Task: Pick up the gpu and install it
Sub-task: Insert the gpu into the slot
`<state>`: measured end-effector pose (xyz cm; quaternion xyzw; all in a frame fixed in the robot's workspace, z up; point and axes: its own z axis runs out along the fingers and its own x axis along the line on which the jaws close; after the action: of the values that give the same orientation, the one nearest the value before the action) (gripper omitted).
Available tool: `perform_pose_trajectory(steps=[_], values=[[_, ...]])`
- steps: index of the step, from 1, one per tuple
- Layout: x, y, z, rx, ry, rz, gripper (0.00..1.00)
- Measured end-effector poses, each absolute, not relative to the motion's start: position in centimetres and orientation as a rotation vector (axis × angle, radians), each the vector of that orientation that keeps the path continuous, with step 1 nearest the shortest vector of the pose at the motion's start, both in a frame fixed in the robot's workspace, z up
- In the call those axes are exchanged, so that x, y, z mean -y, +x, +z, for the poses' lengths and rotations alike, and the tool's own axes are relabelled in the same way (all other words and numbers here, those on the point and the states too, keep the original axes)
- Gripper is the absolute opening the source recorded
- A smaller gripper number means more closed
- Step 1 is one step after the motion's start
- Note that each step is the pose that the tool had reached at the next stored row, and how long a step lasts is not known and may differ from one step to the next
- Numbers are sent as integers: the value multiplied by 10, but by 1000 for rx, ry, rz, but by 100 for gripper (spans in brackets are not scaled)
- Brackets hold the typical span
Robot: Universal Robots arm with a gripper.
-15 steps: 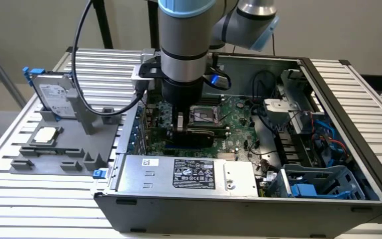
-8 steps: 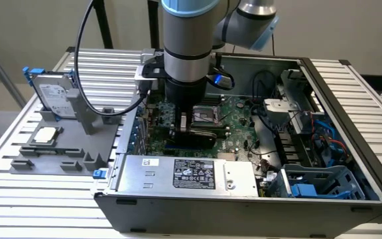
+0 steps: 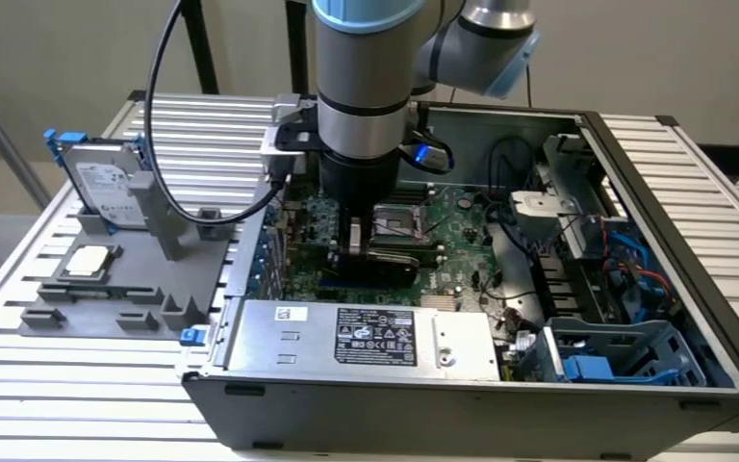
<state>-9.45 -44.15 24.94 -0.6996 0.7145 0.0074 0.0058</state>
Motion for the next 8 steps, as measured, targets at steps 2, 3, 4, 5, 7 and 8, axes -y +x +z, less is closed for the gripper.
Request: perform_pose_trajectory(steps=[2, 3, 4, 5, 7, 8], values=[[442, -95, 250, -2238, -2191, 24, 100], [442, -95, 250, -2240, -2192, 23, 100], [442, -95, 250, -2240, -2192, 23, 100], [442, -95, 250, -2240, -2192, 23, 100], [442, -95, 250, -2240, -2192, 23, 100], [442, -95, 250, -2240, -2192, 23, 100]])
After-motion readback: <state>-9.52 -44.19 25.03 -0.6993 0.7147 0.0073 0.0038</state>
